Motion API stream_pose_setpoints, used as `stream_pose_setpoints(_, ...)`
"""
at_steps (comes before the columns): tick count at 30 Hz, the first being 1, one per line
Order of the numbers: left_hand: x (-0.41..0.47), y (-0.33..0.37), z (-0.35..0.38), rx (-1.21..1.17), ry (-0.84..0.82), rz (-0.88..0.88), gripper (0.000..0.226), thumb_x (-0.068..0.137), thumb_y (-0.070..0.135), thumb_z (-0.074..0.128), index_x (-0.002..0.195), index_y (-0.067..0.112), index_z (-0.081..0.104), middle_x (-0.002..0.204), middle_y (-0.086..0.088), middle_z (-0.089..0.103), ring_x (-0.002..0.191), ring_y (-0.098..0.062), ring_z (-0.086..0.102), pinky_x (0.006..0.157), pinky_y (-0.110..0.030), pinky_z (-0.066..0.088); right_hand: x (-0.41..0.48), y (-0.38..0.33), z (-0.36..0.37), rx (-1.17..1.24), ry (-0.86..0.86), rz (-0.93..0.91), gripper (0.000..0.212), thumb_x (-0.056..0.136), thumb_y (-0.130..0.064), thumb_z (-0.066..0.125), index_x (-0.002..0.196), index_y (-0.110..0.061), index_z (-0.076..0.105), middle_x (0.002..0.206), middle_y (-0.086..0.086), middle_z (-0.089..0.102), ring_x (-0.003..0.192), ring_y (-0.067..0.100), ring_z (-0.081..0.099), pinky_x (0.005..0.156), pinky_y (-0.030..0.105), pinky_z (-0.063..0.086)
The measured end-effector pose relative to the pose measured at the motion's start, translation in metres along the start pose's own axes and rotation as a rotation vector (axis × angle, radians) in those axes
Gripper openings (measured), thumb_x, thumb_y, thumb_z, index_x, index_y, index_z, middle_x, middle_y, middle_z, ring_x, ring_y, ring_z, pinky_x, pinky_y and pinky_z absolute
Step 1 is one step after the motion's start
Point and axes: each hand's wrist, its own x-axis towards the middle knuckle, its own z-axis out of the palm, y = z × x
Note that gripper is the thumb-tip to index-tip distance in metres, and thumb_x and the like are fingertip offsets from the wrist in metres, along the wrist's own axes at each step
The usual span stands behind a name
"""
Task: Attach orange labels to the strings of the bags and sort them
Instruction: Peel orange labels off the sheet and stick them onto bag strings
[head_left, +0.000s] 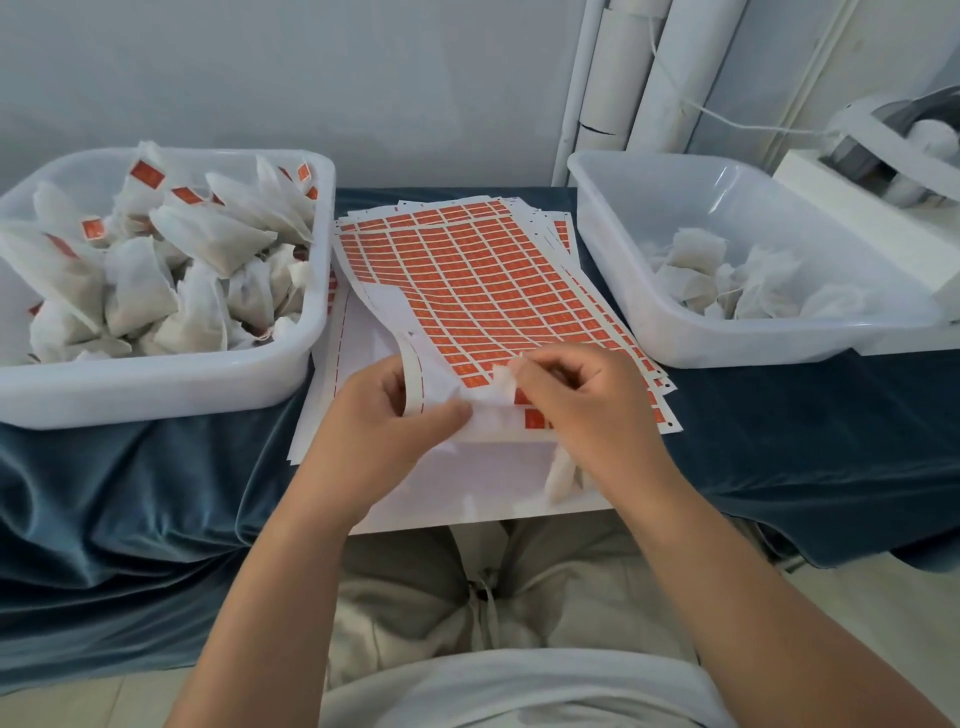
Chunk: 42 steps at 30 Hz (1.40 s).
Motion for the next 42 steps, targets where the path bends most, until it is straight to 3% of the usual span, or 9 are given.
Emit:
stream_pose_setpoints(4,0.008,-0.006,-0.013,0.097,0.154,-0.160,0.025,0.091,0.036,0.080,0.112,0.039,0.066,0.104,0.023,0.076,0.083,0.000,0.074,0.054,-0.012,0.054,0.004,0.000,-0.010,0.390,0.127,0.285,0.013,0.099,-0.039,0.069,0.099,-0.029,0.078,0.084,-0.019,0.077,0.073,0.003,0.074,0.068,0.022,0.059)
stream_pose_setpoints(8,0.010,-0.010,-0.025,0.671,0.316,-0.297,0.086,0.085,0.051,0.082,0.151,0.024,0.033,0.125,0.003,0.060,0.108,-0.022,0.065,0.090,-0.045,0.057,0.007,-0.002,-0.015,0.601,0.078,0.372,0.018,0.095,-0.041,0.074,0.090,-0.023,0.076,0.057,-0.008,0.050,0.047,0.007,0.040,0.053,0.020,0.042)
stream_pose_setpoints(10,0.005,-0.006,-0.015,0.807,0.411,-0.160,0.082,0.088,0.062,0.072,0.152,0.025,0.035,0.134,-0.001,0.056,0.118,-0.021,0.061,0.098,-0.049,0.056,0.007,-0.005,-0.011,0.673,0.042,0.380,0.022,0.093,-0.040,0.075,0.074,-0.028,0.075,0.056,-0.005,0.040,0.047,0.009,0.033,0.051,0.022,0.038)
stream_pose_setpoints(15,-0.006,0.014,0.029,0.236,0.021,0.018,0.037,0.086,0.077,0.054,0.102,0.050,0.073,0.098,0.024,0.075,0.089,0.006,0.068,0.068,-0.014,0.055,0.001,-0.013,0.000,0.704,0.008,0.336,0.036,0.097,-0.038,0.071,0.062,-0.033,0.069,0.052,-0.010,0.041,0.047,0.008,0.036,0.054,0.024,0.039)
stream_pose_setpoints(21,-0.014,0.015,0.055,-0.234,0.198,-0.022,0.015,0.099,0.039,0.070,0.089,0.035,0.080,0.093,0.008,0.080,0.081,-0.003,0.072,0.067,-0.021,0.053,-0.006,-0.019,0.000,0.620,-0.047,0.306,0.036,0.099,-0.042,0.068,0.063,-0.038,0.072,0.056,-0.011,0.052,0.052,0.007,0.046,0.066,0.028,0.043)
stream_pose_setpoints(27,-0.011,0.022,0.027,-0.055,0.359,0.110,0.007,0.092,0.045,0.074,0.089,0.043,0.079,0.085,0.014,0.080,0.080,-0.006,0.077,0.065,-0.012,0.056,0.002,-0.028,-0.027,0.044,-0.093,0.105,0.019,0.103,-0.048,0.060,0.098,-0.040,0.077,0.114,-0.028,0.069,0.107,-0.012,0.064,0.081,0.008,0.049)
stream_pose_setpoints(33,-0.014,0.027,0.012,0.140,0.232,0.134,0.015,0.093,0.036,0.071,0.089,0.047,0.080,0.079,0.016,0.077,0.074,-0.010,0.071,0.065,-0.020,0.061,-0.006,-0.050,-0.062,-0.184,-0.266,-0.100,0.029,0.104,-0.039,0.049,0.078,-0.033,0.062,0.070,-0.008,0.062,0.060,0.002,0.055,0.057,0.014,0.046)
stream_pose_setpoints(37,-0.019,0.032,0.018,0.196,0.090,0.178,0.014,0.095,0.029,0.071,0.088,0.033,0.082,0.081,0.014,0.074,0.073,-0.006,0.063,0.061,-0.012,0.049,-0.016,-0.062,-0.066,-0.173,-0.443,-0.169,0.027,0.099,-0.037,0.048,0.073,-0.038,0.058,0.067,-0.002,0.058,0.058,0.009,0.050,0.057,0.030,0.046)
stream_pose_setpoints(42,-0.026,0.039,0.025,0.180,-0.086,0.165,0.030,0.097,0.011,0.067,0.086,0.033,0.084,0.073,0.010,0.074,0.058,-0.009,0.056,0.054,-0.019,0.047,-0.015,-0.065,-0.057,-0.101,-0.439,-0.182,0.037,0.100,-0.025,0.055,0.068,-0.043,0.060,0.064,-0.013,0.059,0.060,0.008,0.052,0.057,0.024,0.044)
